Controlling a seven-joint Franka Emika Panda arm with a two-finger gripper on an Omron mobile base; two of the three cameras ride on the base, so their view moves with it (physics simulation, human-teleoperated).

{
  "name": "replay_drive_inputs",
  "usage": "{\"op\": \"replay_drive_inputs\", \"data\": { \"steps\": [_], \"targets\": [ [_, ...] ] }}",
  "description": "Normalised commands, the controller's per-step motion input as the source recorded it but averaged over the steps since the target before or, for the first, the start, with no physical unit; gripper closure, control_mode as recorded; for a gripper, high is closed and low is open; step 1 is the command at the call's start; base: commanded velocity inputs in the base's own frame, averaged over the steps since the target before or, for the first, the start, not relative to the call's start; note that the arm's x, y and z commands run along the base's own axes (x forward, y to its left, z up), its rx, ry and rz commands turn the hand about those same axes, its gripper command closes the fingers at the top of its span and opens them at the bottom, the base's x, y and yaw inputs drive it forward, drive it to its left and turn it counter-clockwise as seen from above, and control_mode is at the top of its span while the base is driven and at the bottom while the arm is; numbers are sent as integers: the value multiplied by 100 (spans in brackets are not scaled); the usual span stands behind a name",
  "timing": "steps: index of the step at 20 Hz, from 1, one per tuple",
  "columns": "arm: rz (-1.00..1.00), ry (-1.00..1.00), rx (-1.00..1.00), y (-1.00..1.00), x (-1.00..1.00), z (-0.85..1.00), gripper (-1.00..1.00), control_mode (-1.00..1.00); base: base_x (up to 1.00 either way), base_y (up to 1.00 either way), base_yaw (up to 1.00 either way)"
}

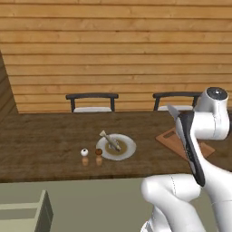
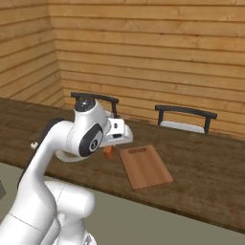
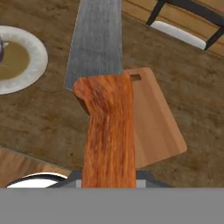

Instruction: Pick up the knife from the drawer and place it on the cutting board. Then place the meat from the plate to the cutting board.

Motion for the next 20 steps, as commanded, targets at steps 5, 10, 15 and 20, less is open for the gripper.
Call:
{"op": "replay_drive_inputs", "data": {
  "steps": [5, 10, 15, 20],
  "targets": [
    [0, 14, 0, -66, 4, -17, 100, -100, 0, 0, 0],
    [5, 11, 0, -28, 6, -37, 100, -100, 0, 0, 0],
    [5, 0, 0, -5, 29, -60, 100, -100, 0, 0, 0],
    [1, 0, 0, -29, 36, -44, 100, -100, 0, 0, 0]
  ]
}}
